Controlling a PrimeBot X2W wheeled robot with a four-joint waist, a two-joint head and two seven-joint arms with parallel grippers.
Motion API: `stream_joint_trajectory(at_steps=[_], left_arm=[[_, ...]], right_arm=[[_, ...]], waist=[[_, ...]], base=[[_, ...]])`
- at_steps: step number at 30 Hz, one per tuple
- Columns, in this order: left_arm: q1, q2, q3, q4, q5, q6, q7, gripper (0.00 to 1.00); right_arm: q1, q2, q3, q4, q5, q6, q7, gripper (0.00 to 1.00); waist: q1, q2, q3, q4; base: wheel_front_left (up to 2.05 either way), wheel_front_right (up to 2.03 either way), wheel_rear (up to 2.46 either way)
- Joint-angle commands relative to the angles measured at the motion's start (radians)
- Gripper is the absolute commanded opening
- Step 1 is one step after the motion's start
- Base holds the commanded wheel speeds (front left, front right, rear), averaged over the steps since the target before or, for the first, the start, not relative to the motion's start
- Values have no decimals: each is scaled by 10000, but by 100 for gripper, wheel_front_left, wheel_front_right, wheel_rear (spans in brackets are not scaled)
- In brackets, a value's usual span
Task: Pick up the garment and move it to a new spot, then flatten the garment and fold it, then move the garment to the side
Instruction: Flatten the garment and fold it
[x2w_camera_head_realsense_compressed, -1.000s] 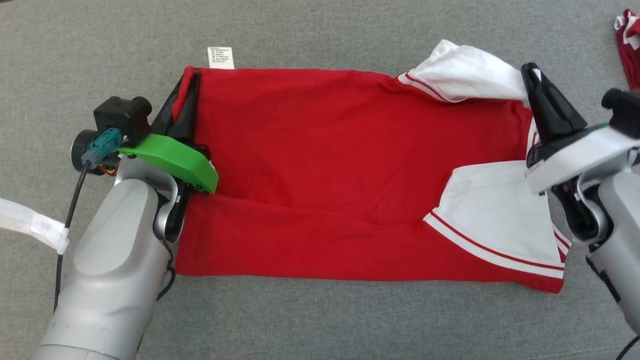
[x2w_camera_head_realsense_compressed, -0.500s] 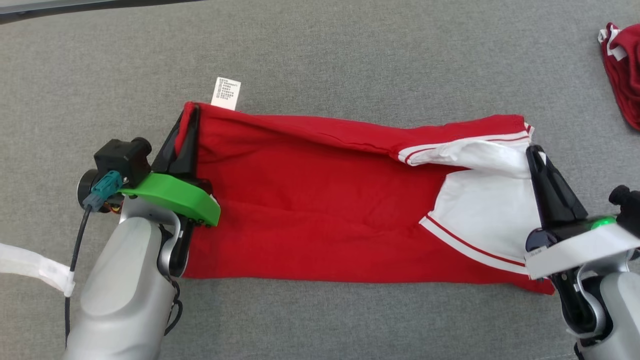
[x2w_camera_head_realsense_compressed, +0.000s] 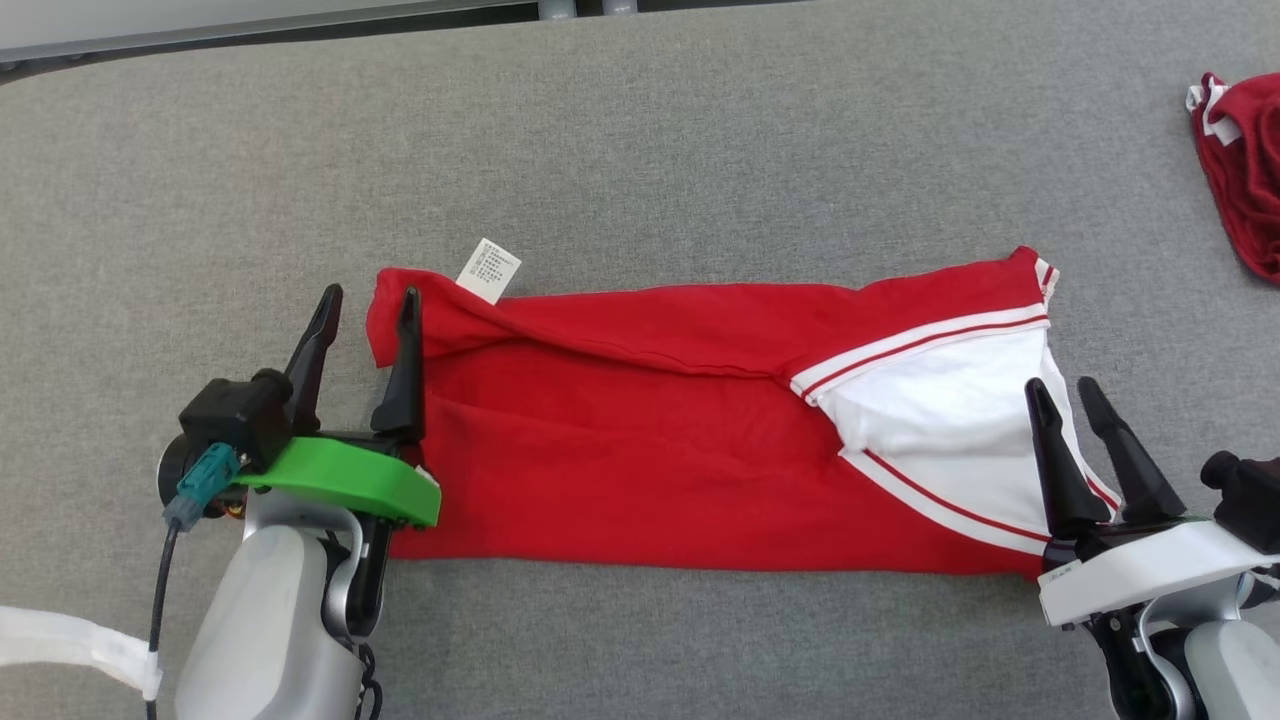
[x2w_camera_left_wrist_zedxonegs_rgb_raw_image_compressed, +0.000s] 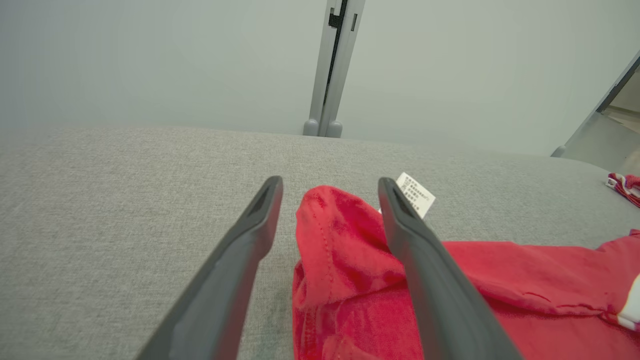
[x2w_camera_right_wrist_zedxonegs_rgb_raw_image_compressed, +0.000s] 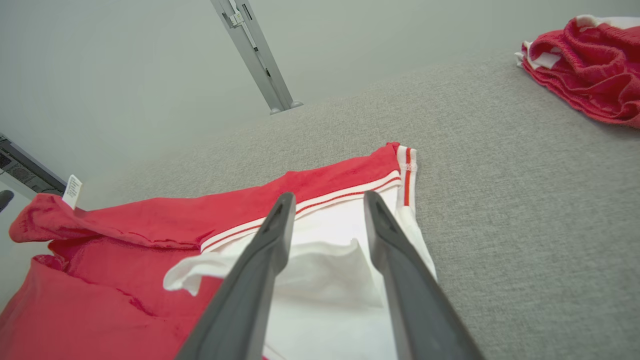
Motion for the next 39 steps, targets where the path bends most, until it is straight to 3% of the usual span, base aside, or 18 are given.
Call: stream_joint_trajectory(at_steps=[1, 10, 20, 30, 31, 33, 39], left_arm=[[338, -46, 214, -202, 113, 32, -2, 100], [1383, -443, 1111, -1250, 676, -51, -2, 100], [2011, -544, 1855, -2248, 961, 140, 0, 100], [2349, -543, 1962, -2695, 1011, 370, -2, 100], [2379, -543, 1969, -2710, 1004, 361, -2, 100], [2405, -544, 1967, -2728, 1006, 397, -1, 100], [2621, -545, 2010, -2751, 1093, 491, -1, 100]], right_arm=[[67, -10, -108, 30, -84, 3, -111, 100], [-390, -411, -638, 607, -418, 3, 57, 100], [-1389, -801, -524, 2526, -1040, 3, 964, 100], [-1970, -868, -14, 4476, -731, 1, 1388, 100], [-1956, -814, 80, 4583, -606, 1, 1415, 96], [-1919, -740, 290, 4712, -379, 5, 1481, 3], [-2060, -993, 365, 4884, -22, -5, 1072, 0]], waist=[[1, 0, -117, 25], [1, 0, -514, 154], [1, 0, -531, 571], [1, 0, -418, 981], [1, 0, -429, 1000], [1, 0, -458, 1016], [1, 0, -690, 876]], base=[[0, 0, 0], [0, 0, 0], [0, 0, 0], [0, 0, 0], [0, 0, 0], [0, 0, 0], [0, 0, 0]])
